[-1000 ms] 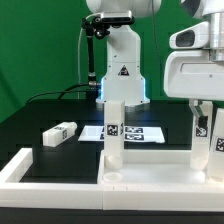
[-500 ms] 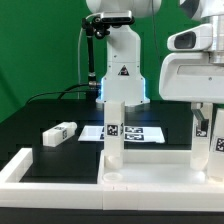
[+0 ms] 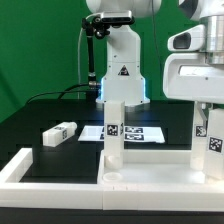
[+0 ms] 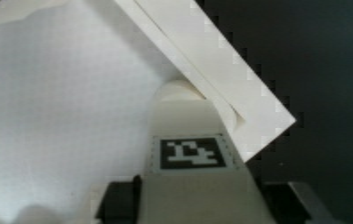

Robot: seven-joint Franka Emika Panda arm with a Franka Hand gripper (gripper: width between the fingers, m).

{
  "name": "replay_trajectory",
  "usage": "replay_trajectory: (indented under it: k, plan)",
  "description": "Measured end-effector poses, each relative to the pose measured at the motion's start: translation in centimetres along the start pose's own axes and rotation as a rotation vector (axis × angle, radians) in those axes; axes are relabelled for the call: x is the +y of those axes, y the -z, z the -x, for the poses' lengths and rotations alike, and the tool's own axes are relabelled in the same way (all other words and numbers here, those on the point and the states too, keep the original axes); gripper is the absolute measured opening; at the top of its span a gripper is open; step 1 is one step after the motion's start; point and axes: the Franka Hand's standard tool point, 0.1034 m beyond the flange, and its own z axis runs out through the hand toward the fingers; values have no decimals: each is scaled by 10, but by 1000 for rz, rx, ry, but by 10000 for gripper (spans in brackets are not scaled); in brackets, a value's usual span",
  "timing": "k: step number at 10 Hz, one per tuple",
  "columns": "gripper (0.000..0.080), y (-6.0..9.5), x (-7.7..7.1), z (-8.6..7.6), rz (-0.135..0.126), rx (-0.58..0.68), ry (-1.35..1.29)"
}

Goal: Assemble desk

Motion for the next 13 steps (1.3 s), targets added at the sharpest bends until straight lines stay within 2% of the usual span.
replay_trajectory:
  k: [3, 5, 7, 8, 9, 10, 11, 12, 13]
  plan:
    - [290, 0, 4, -10, -24, -63, -438]
    - [290, -1, 1, -8, -51, -77, -736]
    - [290, -1, 0, -6, -56, -82, -874]
    - [374, -2, 0, -6, -56, -82, -871]
    - [374, -2, 0, -6, -56, -80, -851]
    - [515, -2, 0, -7, -58, -76, -735]
    - [621, 0, 0, -9, -63, -73, -526]
    - [621, 1, 0, -9, -66, -72, -360]
    - [644, 3, 0, -11, -80, -60, -212]
